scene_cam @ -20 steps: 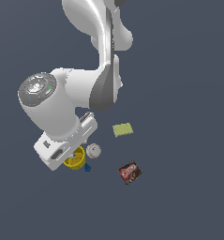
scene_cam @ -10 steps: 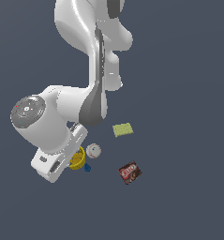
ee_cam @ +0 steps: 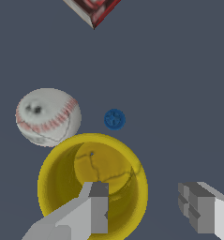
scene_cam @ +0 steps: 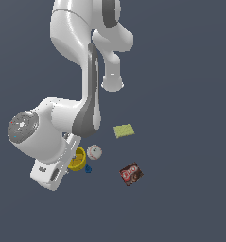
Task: Pick up a designated object from a clutter of objects.
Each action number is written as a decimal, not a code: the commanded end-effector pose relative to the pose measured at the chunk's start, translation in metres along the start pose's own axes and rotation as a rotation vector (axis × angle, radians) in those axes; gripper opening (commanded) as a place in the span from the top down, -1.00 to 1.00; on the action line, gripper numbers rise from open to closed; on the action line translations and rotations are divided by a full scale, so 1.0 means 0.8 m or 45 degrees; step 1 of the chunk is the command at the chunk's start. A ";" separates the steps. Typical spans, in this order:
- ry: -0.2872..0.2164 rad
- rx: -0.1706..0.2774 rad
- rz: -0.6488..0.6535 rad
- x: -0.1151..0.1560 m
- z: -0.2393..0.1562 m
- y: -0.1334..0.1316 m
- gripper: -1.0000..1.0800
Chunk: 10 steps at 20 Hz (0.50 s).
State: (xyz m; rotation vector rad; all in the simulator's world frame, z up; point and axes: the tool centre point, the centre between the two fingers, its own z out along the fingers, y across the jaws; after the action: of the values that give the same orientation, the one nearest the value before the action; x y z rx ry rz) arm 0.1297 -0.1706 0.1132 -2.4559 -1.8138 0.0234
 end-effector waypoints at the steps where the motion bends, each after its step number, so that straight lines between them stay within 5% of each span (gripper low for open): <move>1: 0.003 0.000 -0.036 -0.004 0.006 0.003 -0.23; 10: 0.007 0.002 -0.074 -0.009 0.014 0.007 -0.23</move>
State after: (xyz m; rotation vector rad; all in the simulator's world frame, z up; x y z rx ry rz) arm 0.1320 -0.1781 0.1008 -2.3983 -1.8810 0.0145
